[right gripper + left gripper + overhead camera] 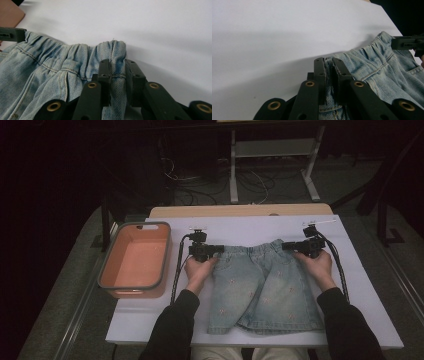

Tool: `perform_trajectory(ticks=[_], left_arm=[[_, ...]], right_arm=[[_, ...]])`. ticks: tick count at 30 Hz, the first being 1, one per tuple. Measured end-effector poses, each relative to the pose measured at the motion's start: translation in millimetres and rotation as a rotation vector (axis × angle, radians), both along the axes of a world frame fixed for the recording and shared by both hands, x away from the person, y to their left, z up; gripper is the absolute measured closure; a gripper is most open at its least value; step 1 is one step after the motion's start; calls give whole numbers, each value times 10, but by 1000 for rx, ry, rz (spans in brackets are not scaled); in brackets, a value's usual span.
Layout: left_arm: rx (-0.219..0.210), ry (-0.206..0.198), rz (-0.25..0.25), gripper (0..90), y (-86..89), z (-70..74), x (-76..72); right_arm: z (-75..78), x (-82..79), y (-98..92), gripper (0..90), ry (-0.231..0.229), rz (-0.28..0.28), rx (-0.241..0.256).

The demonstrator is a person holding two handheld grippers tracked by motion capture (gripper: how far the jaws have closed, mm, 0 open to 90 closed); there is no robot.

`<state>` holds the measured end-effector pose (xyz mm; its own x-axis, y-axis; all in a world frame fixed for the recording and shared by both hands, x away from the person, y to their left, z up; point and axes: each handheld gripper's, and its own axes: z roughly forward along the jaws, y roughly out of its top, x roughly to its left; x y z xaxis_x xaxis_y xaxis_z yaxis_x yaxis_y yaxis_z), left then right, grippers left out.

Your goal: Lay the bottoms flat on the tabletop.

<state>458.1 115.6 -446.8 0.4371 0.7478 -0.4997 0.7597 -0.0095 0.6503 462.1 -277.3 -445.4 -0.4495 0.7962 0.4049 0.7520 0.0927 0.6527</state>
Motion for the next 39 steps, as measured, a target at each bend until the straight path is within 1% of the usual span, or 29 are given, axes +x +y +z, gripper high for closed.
perform_trajectory(ticks=[1, 3, 7, 11, 14, 17, 20, 22, 25, 30, 34, 37, 39], left_arm=[[-8, -1, 6, 830, 7, -3, 6], [-8, -11, 13, 830, 23, 1, 18], [6, -35, 15, 829, 39, 43, 44], [19, -58, 13, 829, 44, 120, 74], [32, -83, 10, 829, 28, 188, 102], [45, -97, 9, 829, 5, 242, 139], [45, -116, 14, 829, -9, 280, 164], [52, -124, 9, 829, -12, 301, 177], [59, -135, 11, 828, -20, 325, 186], [62, -153, 21, 828, -15, 354, 213], [62, -170, 19, 828, -23, 358, 241], [64, -171, 19, 826, -46, 338, 261], [58, -160, 24, 818, -54, 308, 269]], right_arm=[[14, 22, 16, 756, -4, 1, -6], [40, 65, 43, 756, -12, 6, -20], [92, 126, 103, 756, -30, 11, -41], [124, 166, 144, 756, -40, 14, -48], [136, 188, 155, 756, -46, 14, -46], [140, 208, 149, 756, -47, 8, -37], [148, 224, 136, 756, -50, -2, -29], [156, 231, 128, 756, -56, -6, -22], [178, 247, 129, 756, -62, -3, -30], [226, 265, 150, 756, -81, -6, -29], [223, 271, 147, 756, -83, -13, -24], [200, 275, 130, 754, -74, -17, -19], [177, 281, 118, 717, -58, -24, -7]])
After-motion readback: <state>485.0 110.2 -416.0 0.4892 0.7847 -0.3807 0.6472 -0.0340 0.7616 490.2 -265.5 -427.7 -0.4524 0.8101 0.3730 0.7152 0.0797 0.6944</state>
